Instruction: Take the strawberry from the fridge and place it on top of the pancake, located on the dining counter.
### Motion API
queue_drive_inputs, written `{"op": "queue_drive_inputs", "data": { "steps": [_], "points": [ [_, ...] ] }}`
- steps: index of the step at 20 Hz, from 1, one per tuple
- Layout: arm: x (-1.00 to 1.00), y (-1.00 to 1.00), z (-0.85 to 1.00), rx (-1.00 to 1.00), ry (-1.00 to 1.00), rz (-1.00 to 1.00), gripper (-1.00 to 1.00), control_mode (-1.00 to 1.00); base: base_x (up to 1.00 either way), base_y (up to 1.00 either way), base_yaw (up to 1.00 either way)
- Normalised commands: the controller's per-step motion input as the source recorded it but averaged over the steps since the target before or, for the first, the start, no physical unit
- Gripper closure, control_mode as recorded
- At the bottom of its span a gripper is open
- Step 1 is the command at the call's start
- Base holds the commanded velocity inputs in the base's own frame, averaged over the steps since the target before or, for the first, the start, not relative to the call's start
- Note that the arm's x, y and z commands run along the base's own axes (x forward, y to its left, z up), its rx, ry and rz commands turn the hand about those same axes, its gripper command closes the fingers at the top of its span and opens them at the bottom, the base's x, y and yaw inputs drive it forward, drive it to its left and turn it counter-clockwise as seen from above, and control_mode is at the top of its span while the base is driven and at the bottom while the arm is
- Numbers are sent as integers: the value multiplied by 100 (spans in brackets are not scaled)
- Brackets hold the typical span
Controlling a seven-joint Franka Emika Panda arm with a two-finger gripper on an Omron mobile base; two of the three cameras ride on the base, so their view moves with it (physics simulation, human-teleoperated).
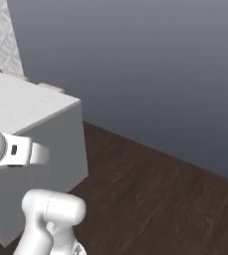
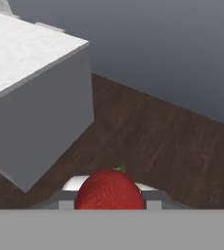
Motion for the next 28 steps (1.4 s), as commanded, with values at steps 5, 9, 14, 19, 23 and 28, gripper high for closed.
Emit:
{"op": "queue_drive_inputs", "data": {
  "steps": [5,9,14,19,23,28],
  "points": [
    [0,0,0,0,0,0,100,100,100,3,-19],
    [0,0,0,0,0,0,100,100,100,0,-14],
    [0,0,0,0,0,0,100,100,100,0,-12],
    [0,0,0,0,0,0,100,100,100,0,-6],
    [0,0,0,0,0,0,100,100,100,0,-4],
    [0,0,0,0,0,0,100,100,100,0,-1]
  ]
}}
